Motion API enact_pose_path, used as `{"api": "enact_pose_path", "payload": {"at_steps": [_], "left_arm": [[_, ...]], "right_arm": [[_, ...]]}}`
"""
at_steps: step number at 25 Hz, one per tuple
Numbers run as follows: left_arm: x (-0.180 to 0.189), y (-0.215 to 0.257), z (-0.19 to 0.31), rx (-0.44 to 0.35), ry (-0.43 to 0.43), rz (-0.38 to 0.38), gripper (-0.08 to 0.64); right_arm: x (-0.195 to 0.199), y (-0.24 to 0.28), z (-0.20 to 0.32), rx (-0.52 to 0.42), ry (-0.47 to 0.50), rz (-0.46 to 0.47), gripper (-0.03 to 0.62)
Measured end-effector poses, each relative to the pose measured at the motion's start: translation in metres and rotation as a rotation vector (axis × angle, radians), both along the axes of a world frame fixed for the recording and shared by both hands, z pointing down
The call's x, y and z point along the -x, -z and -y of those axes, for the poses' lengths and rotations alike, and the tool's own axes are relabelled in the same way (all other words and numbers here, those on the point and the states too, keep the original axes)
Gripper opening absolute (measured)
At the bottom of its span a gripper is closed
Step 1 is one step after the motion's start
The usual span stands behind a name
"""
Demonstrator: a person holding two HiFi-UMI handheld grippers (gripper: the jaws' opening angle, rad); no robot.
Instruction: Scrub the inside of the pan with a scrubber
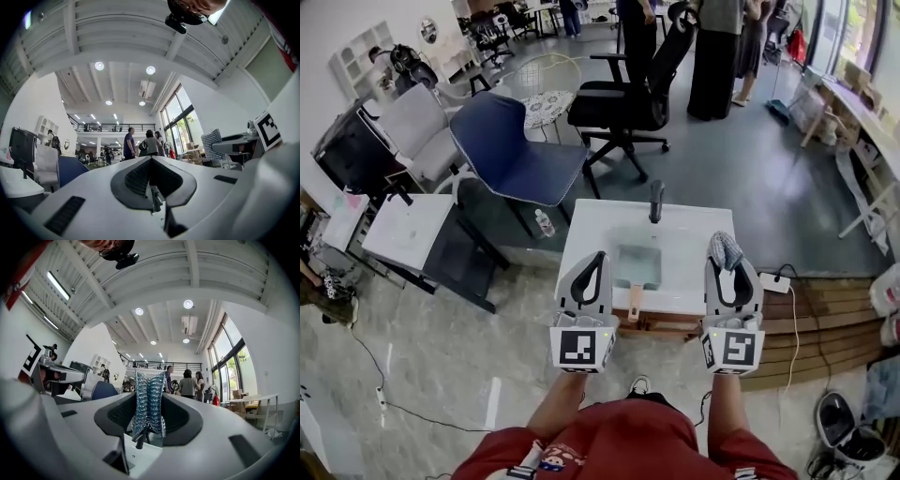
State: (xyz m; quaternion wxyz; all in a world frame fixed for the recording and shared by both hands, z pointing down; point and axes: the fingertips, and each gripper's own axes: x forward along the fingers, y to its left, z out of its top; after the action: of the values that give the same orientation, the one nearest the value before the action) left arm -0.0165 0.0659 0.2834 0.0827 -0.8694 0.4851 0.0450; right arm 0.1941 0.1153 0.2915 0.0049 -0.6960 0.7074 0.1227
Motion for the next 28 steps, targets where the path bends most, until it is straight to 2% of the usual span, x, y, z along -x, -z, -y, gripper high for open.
{"api": "enact_pose_path", "payload": {"at_steps": [4,14,18,22,28], "left_arm": [[-0.02,0.0,0.014,0.025,0.007,0.037,0.012],[-0.035,-0.006,0.062,0.025,0.0,0.029,0.012],[-0.033,-0.011,0.093,0.031,-0.009,0.022,0.012],[-0.022,-0.006,0.134,-0.027,-0.017,-0.004,0.012],[-0.005,-0.006,0.185,-0.02,-0.027,0.004,0.012]], "right_arm": [[-0.018,-0.001,0.017,0.006,0.015,-0.009,0.179],[-0.029,-0.011,0.065,0.018,0.022,0.0,0.179],[-0.025,-0.015,0.095,0.027,0.016,-0.006,0.179],[-0.014,-0.01,0.132,0.024,0.005,-0.022,0.179],[0.002,-0.007,0.179,0.013,-0.014,-0.033,0.179]]}}
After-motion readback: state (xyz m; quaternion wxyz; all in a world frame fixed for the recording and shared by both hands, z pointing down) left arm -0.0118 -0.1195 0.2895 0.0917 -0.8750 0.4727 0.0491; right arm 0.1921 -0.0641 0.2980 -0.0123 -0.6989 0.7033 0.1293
